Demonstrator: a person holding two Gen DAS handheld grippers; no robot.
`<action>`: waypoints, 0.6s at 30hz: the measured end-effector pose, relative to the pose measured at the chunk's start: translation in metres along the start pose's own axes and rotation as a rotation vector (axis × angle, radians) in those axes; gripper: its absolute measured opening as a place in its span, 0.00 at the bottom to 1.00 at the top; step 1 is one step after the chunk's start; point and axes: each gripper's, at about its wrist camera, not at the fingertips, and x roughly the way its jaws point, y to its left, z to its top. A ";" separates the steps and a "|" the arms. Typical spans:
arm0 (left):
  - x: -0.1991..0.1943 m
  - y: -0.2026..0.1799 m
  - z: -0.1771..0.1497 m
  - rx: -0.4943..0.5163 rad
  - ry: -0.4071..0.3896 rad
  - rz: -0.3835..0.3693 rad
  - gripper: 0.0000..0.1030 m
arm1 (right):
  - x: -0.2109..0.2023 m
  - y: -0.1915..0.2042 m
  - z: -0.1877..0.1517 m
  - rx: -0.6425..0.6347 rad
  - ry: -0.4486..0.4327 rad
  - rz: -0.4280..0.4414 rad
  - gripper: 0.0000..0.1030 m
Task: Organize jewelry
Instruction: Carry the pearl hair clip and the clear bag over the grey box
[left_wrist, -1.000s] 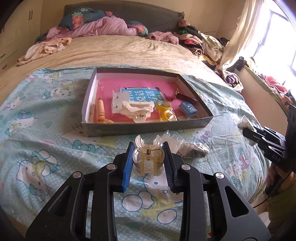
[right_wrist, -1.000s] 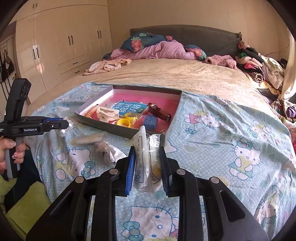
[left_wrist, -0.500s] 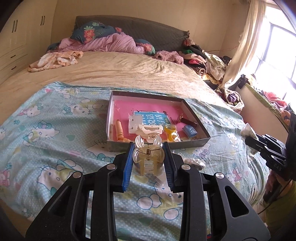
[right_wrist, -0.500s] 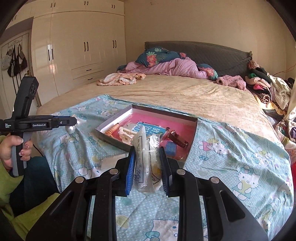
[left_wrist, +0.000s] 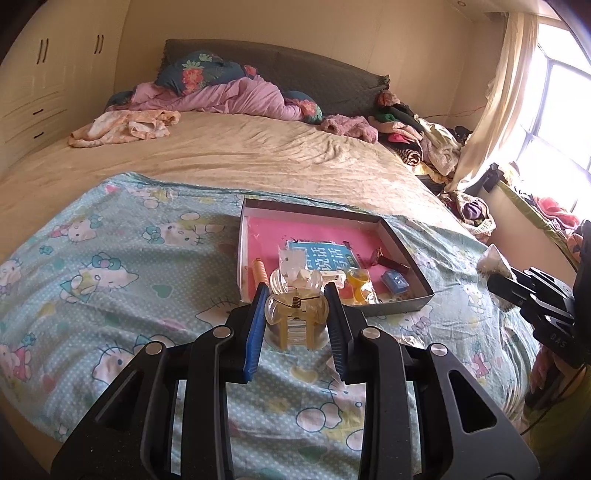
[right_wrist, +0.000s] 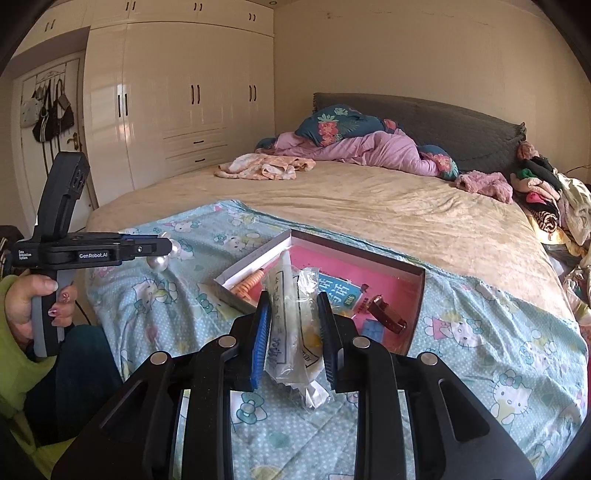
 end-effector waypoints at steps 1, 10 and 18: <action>0.003 0.000 0.001 0.001 0.003 0.002 0.22 | 0.003 0.000 0.002 0.000 0.002 0.003 0.23; 0.034 0.004 0.007 0.007 0.038 -0.004 0.22 | 0.042 -0.006 0.012 0.000 0.026 0.011 0.23; 0.061 0.007 0.011 0.015 0.070 -0.013 0.22 | 0.069 -0.018 0.021 0.016 0.041 -0.002 0.23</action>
